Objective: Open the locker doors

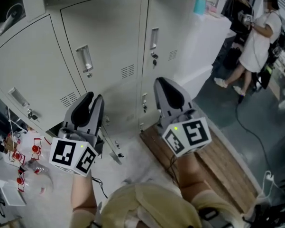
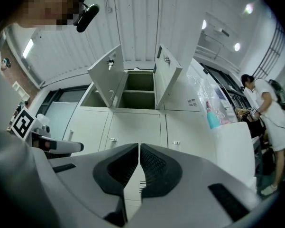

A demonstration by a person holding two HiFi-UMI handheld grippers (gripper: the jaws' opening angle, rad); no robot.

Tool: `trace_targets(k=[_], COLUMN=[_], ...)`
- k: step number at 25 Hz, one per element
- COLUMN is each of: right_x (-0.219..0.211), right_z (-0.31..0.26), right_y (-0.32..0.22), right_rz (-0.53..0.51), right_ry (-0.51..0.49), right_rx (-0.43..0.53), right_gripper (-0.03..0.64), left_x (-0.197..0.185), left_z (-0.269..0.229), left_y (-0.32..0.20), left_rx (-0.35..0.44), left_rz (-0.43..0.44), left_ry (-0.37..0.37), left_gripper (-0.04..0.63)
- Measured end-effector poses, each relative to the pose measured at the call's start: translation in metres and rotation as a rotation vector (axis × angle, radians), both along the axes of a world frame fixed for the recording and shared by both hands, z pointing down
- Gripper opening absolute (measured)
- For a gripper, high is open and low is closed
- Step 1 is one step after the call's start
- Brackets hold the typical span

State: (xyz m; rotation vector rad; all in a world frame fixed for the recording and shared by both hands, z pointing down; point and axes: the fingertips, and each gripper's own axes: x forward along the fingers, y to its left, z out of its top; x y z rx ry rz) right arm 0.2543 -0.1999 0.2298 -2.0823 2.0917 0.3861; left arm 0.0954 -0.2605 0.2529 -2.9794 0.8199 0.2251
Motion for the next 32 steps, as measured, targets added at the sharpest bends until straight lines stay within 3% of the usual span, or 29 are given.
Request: trace_targets(k=[6, 23, 28, 32], right_x=[0.007, 0.003, 0.008, 0.012], right_z=[0.015, 0.021, 0.02, 0.015], right_y=[0.009, 0.0, 0.001, -0.001], right_rz=[0.008, -0.006, -0.005, -0.004], right_ry=[-0.113, -0.086, -0.101, -0.111], right_rx=[-0.011, -0.033, -0.025, -0.011], right_gripper=[0.005, 0.003, 0.003, 0.003], left_x=[-0.008, -0.02, -0.018, -0.02], left_z=[0.011, 0.016, 0.015, 0.0], left_y=[0.004, -0.003, -0.002, -0.008], left_rx=[-0.032, -0.036, -0.005, 0.032], left_rz=[-0.036, -0.101, -0.115, -0.13], left_ry=[0.033, 0.016, -0.028, -0.022], left_gripper=[0.103, 0.103, 0.103, 0.103])
